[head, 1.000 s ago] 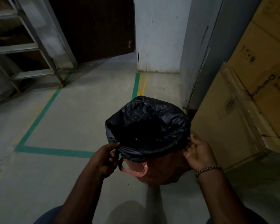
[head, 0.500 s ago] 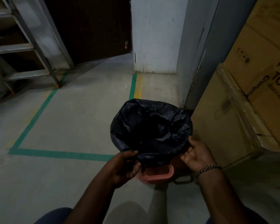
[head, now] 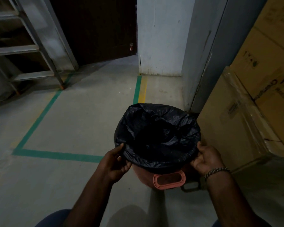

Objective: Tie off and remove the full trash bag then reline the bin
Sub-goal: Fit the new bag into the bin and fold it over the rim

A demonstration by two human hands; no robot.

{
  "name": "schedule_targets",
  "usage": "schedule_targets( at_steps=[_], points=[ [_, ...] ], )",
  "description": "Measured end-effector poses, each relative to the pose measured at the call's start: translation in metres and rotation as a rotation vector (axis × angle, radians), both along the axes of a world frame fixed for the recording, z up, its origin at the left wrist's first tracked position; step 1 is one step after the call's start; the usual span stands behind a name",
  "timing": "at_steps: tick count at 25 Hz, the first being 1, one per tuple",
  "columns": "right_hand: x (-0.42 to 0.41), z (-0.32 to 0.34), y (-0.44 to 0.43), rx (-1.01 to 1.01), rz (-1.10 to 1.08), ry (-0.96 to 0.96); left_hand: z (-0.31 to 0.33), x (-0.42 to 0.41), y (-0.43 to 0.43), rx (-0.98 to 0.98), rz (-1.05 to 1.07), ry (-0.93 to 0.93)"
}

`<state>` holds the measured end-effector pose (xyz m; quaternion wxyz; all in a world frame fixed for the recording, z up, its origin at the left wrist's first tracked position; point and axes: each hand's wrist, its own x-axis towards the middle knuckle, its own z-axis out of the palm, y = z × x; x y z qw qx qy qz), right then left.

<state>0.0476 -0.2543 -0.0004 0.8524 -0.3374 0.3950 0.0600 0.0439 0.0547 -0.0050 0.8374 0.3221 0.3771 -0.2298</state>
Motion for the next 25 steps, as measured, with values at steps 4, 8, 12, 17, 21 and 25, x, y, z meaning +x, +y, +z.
schedule_targets(
  at_steps=[4, 8, 12, 17, 21, 25],
  points=[
    [-0.001, -0.004, -0.007, -0.010, -0.003, 0.012, -0.005, 0.005, 0.000, 0.060, -0.009, 0.055],
    [-0.001, -0.002, -0.009, -0.017, -0.006, 0.004, -0.004, 0.009, 0.006, 0.085, -0.068, 0.009],
    [0.002, -0.008, -0.009, -0.072, 0.029, 0.031, -0.003, 0.013, 0.018, 0.100, -0.124, 0.011],
    [0.003, -0.013, -0.012, -0.175, 0.062, 0.078, 0.002, 0.014, 0.021, 0.192, -0.123, -0.032],
    [0.001, -0.016, -0.011, -0.210, 0.139, 0.114, -0.003, 0.015, 0.021, 0.263, -0.191, -0.051],
    [-0.004, -0.013, -0.007, -0.184, 0.229, 0.123, -0.010, 0.019, 0.041, 0.446, -0.285, -0.024]
  ],
)
